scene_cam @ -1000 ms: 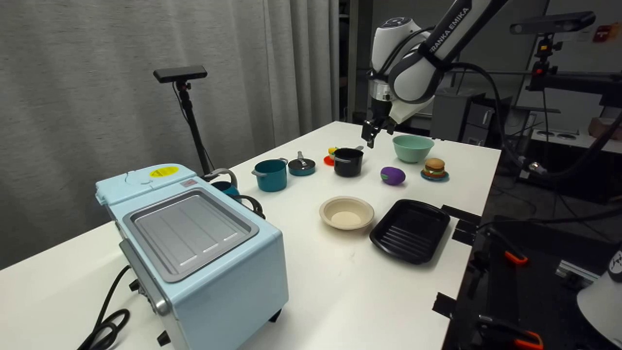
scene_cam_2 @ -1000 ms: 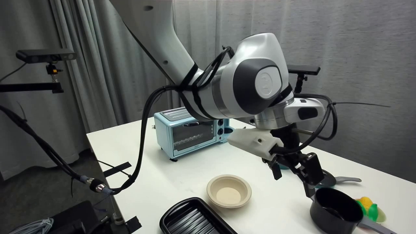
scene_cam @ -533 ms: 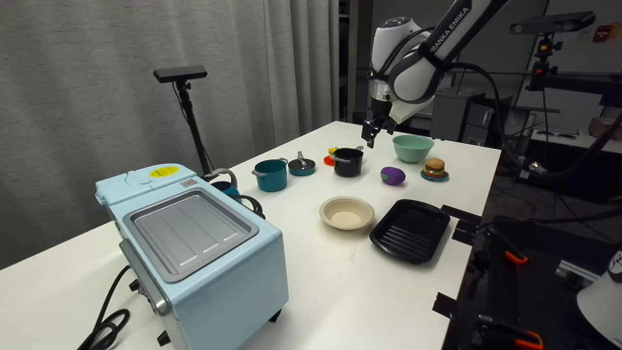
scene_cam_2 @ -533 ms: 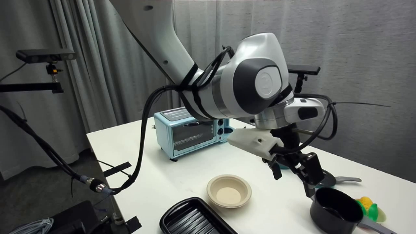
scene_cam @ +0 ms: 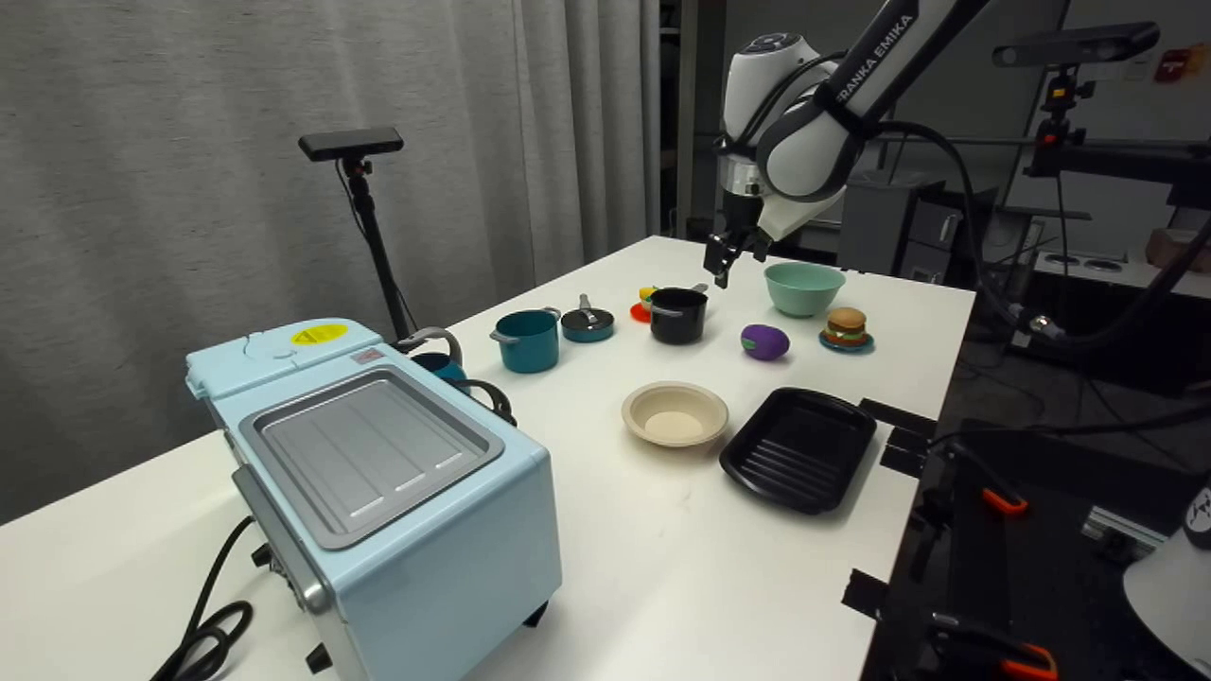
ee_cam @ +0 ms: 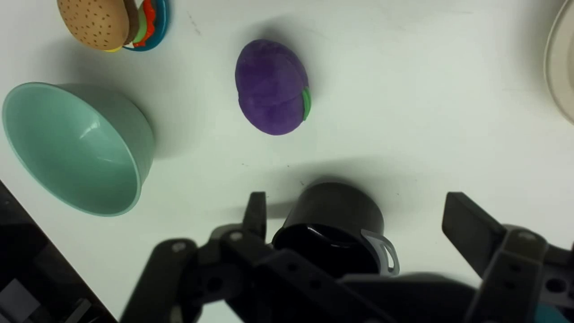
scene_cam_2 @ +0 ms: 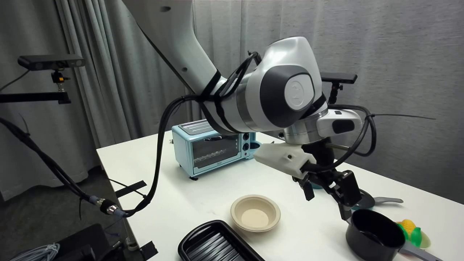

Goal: Pick up the purple object from the bowl and put it on the table

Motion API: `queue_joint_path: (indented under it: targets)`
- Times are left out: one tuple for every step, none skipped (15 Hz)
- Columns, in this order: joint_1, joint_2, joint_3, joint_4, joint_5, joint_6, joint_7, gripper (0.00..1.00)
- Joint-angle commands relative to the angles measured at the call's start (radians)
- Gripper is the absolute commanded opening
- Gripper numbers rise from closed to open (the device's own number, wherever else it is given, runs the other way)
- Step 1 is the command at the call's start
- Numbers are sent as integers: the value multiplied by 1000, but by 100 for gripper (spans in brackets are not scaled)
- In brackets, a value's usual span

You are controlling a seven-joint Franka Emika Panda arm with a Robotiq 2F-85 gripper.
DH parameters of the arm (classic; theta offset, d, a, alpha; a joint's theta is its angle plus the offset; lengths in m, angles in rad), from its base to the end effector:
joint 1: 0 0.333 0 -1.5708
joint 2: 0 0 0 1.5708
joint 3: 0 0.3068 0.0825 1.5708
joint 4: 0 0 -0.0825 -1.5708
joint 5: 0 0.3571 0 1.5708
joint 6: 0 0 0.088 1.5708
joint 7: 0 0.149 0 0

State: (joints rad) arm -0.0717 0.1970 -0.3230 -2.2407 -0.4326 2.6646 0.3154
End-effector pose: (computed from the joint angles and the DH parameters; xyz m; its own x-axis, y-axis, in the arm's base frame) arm 0.5130 -0.2094 0.2783 0.9251 -0.2837 0.2523 -0.3480 -0.8992 0.2652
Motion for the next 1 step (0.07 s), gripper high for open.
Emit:
queue_joint_path:
  targets:
    - [-14, 0, 13, 2, -2, -2, -1, 100]
